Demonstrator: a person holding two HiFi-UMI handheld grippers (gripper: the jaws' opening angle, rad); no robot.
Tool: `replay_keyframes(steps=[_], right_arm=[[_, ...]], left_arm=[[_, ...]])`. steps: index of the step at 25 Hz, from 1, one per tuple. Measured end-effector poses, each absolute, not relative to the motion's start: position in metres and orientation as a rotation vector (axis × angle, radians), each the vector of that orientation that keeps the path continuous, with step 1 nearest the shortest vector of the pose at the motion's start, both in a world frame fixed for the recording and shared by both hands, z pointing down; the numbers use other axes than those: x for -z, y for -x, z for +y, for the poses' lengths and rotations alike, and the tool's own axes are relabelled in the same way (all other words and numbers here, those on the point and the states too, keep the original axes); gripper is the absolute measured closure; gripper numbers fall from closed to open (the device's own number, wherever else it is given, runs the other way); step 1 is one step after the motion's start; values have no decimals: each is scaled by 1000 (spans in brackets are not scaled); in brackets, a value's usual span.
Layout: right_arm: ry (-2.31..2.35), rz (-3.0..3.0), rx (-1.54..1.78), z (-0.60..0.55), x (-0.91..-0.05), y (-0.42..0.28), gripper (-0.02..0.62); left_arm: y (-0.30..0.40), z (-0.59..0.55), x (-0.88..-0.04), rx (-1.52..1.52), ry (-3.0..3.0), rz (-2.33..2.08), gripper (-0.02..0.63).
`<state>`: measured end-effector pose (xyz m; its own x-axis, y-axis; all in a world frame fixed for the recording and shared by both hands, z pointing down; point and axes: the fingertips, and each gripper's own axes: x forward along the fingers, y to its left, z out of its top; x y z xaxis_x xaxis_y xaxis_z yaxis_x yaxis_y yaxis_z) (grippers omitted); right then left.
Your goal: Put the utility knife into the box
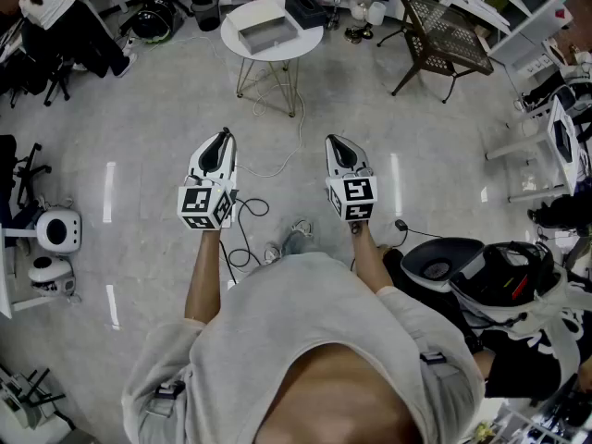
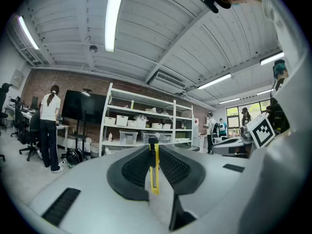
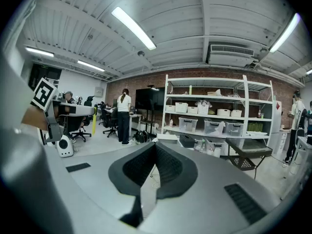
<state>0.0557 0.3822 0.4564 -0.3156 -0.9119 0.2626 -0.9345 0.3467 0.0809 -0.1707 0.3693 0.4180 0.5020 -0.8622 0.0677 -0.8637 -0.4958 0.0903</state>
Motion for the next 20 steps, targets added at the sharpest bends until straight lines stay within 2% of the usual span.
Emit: replay_keyframes(steps=[20], right_arm=[[-1662, -2372, -165, 380, -474, -43, 565]], left_arm=[[184, 362, -436, -45, -2617, -1507, 537]])
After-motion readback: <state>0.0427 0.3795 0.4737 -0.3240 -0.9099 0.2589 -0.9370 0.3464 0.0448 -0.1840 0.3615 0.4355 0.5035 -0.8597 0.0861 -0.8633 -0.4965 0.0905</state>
